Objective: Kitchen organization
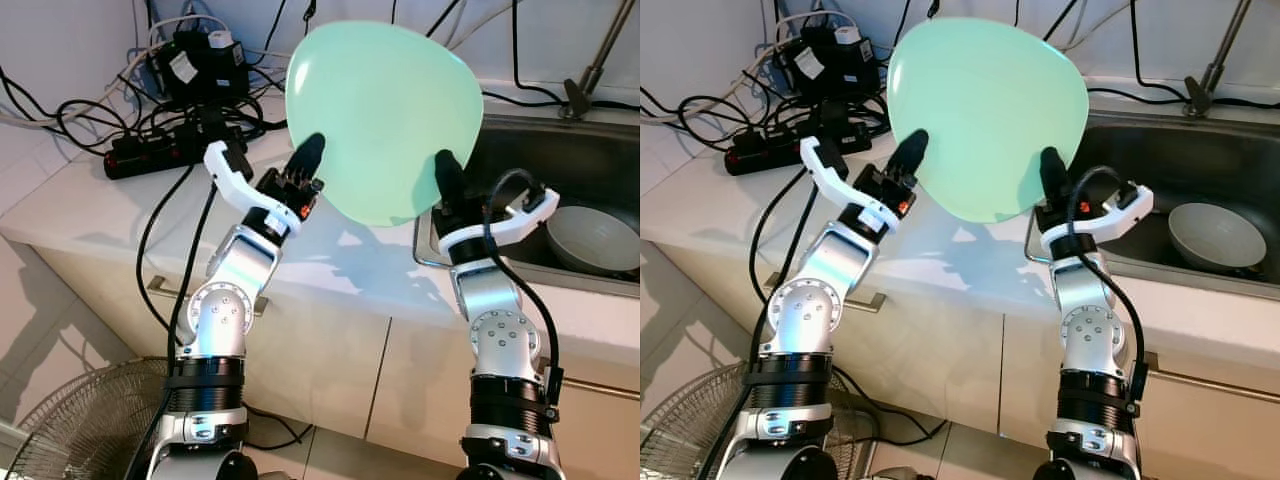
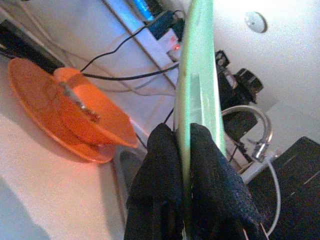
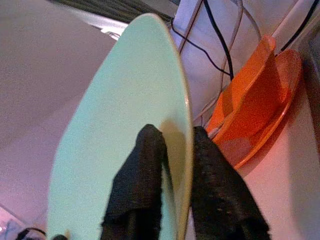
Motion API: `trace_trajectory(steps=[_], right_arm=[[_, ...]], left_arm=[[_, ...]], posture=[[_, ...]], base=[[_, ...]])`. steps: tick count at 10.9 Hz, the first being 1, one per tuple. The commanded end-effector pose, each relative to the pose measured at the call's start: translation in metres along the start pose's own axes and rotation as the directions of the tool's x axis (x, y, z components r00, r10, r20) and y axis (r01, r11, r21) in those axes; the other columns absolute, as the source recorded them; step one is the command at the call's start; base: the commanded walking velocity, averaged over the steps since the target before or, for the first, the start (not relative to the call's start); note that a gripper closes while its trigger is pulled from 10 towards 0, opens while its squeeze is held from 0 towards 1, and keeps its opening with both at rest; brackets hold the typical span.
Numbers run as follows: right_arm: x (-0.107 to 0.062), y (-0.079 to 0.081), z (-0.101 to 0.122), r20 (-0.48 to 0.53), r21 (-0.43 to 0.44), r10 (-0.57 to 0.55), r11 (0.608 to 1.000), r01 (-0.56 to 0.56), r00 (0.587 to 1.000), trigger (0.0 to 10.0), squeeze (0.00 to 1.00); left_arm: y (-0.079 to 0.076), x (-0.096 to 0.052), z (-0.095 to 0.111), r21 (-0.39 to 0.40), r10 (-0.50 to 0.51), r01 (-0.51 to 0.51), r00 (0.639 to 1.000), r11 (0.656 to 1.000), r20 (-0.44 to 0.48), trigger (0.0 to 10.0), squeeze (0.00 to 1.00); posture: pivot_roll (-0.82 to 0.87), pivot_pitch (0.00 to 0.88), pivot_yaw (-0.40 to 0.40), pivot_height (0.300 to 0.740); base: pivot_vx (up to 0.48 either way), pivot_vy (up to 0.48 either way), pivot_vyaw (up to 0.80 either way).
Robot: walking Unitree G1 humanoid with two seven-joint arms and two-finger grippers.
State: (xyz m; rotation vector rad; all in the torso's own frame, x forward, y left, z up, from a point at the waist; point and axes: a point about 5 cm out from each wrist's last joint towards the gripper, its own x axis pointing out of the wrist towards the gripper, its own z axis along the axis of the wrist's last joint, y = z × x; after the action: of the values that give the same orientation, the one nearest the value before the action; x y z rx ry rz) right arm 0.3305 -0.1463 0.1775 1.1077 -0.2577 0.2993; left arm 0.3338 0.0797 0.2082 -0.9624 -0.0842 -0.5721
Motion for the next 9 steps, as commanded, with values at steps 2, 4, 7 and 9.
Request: trace_trajectory(steps=[2,4,7,9], right_arm=[[0.006,0.013,0.003,0.017,0.033,0.059,0.998,-0.060,0.998,0.0,0.00],[0.006,0.014,0.003,0.019,0.045,0.067,0.997,-0.068,0.998,0.0,0.00],[0.005,0.014,0.003,0.019,0.049,0.070,0.996,-0.071,0.997,0.0,0.00],[0.005,0.014,0.003,0.022,0.048,0.068,0.997,-0.068,0.997,0.0,0.00]], left_arm=[[-0.003,0.002,-0.007,0.005,-0.016,0.016,1.000,1.000,-0.018,10.0,0.00],[-0.001,0.001,-0.009,0.029,-0.003,0.004,0.999,1.000,-0.033,10.0,0.00],[0.002,0.002,-0.013,0.119,0.024,-0.016,0.997,0.993,-0.068,10.0,1.00],[0.006,0.002,-0.016,0.150,0.055,-0.042,0.995,0.988,-0.080,10.0,1.00]], posture=[[0.08,0.000,0.065,0.740],[0.08,0.000,0.067,0.740],[0.08,0.000,0.071,0.740],[0.08,0.000,0.072,0.740]], base=[[0.000,0.000,0.00],[0.000,0.000,0.00],[0.000,0.000,0.00],[0.000,0.000,0.00]])
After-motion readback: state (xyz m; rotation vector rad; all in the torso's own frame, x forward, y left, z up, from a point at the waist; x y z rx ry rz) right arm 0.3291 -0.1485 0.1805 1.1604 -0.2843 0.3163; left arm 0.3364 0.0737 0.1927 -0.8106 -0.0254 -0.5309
